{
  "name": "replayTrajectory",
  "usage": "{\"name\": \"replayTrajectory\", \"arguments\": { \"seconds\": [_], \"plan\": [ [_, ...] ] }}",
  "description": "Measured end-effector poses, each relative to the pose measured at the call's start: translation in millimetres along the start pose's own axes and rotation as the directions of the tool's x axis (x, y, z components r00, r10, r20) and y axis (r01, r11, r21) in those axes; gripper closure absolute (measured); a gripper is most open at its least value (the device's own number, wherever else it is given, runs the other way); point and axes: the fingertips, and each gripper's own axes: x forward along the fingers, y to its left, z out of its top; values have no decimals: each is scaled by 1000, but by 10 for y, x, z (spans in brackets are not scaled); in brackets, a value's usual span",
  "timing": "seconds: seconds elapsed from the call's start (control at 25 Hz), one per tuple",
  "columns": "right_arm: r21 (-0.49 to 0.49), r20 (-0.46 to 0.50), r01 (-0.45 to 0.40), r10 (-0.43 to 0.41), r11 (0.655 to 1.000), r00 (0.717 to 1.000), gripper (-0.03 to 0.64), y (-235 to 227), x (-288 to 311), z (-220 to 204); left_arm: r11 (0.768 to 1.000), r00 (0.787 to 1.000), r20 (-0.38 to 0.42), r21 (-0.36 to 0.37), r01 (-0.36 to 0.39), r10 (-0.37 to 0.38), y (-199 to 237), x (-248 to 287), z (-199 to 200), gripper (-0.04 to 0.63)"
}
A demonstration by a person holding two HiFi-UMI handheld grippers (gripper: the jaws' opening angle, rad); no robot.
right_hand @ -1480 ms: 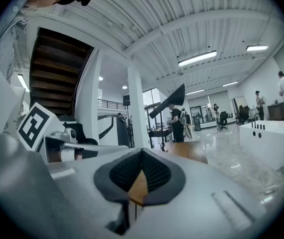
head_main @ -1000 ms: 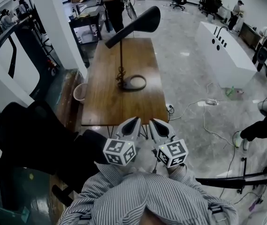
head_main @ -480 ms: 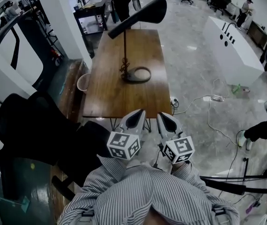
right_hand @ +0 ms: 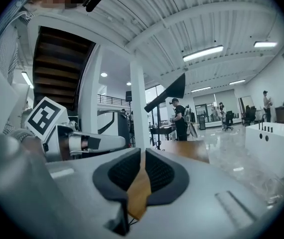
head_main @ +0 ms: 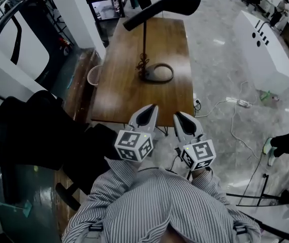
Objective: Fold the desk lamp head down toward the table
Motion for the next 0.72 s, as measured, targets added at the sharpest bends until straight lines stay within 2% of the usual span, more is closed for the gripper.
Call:
{"name": "replayTrajectory", "arguments": {
  "seconds": [0.12,0.48,0.72],
  "plan": [
    [-16,37,-16,16,1000,999,595,-109,493,164,999,999,36,45,-19,18,364,247,289,597],
    [-75,67,-44,49,996,997,577,-466,1837,652,997,997,71,80,-11,6,1278,1034,950,597],
    [-164,27,-92,98,982,995,509,-665,2671,840,991,996,79,124,-45,35,1677,1340,1185,595]
  ]
}}
